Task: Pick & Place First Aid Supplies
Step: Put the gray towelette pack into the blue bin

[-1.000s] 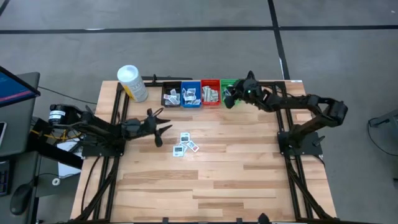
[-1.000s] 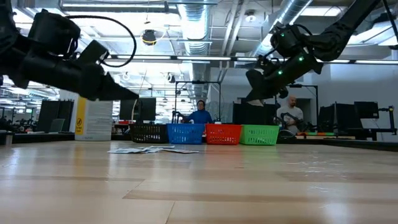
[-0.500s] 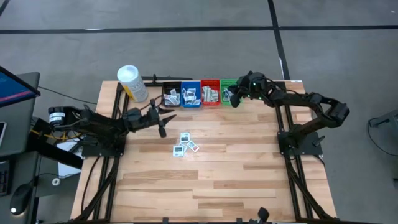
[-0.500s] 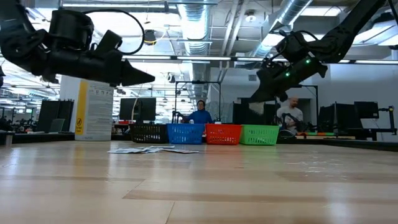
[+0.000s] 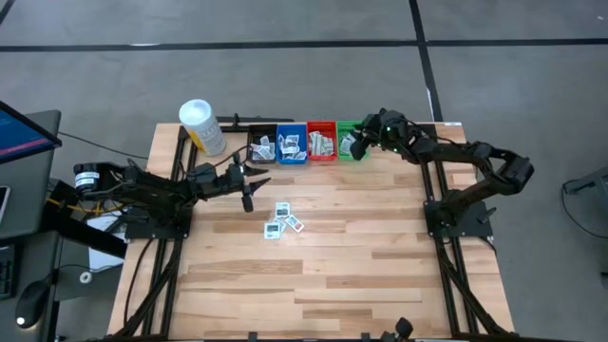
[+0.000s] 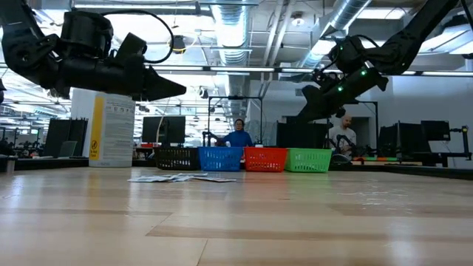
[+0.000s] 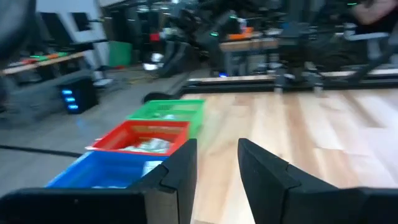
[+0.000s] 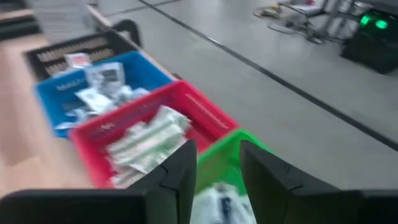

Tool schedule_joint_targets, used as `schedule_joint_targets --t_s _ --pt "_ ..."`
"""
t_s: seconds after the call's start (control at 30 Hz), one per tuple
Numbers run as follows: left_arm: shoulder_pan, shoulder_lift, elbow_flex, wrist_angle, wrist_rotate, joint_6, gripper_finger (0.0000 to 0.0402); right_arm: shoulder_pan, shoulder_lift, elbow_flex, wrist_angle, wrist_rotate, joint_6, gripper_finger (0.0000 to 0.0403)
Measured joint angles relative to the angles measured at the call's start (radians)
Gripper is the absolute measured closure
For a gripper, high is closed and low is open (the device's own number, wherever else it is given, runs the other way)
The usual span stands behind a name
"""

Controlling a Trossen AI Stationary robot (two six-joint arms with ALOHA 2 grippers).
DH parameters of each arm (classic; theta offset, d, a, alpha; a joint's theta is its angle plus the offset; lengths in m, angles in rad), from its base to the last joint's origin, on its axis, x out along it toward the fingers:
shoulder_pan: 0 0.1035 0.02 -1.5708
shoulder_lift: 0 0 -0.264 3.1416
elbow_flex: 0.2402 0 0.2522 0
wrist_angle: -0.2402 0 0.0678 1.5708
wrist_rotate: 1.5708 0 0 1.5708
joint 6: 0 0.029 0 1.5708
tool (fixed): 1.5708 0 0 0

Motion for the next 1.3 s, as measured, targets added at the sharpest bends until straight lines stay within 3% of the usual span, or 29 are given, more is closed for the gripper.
schedule_joint_targets --t_s 0.3,0.6,0.73,0.9,1.1,1.3 --pt "-0.011 0.000 0.000 -0.147 0.223 -0.052 0.0284 0.174 0.000 0.010 0.028 -0.001 -0.002 0.0284" --pt "-0.213 0.000 0.000 -0.261 0.234 -0.101 0.0284 0.410 0.000 0.030 0.028 0.000 -0.001 0.0284" --pt "-0.336 0.000 0.000 -0.288 0.141 -0.114 0.0284 0.520 0.000 0.030 0.023 0.001 0.006 0.0284" --pt "-0.485 0.001 0.000 -0.343 -0.081 -0.153 0.0284 0.651 0.000 0.030 0.016 0.015 0.092 0.0284" --pt "-0.606 0.038 0.000 -0.342 -0.281 -0.180 0.0284 0.811 0.009 0.031 -0.004 0.141 0.163 0.0284" --pt "-0.649 0.192 0.029 -0.338 -0.373 -0.281 0.0284 0.930 0.009 0.031 -0.041 0.269 0.204 0.0285"
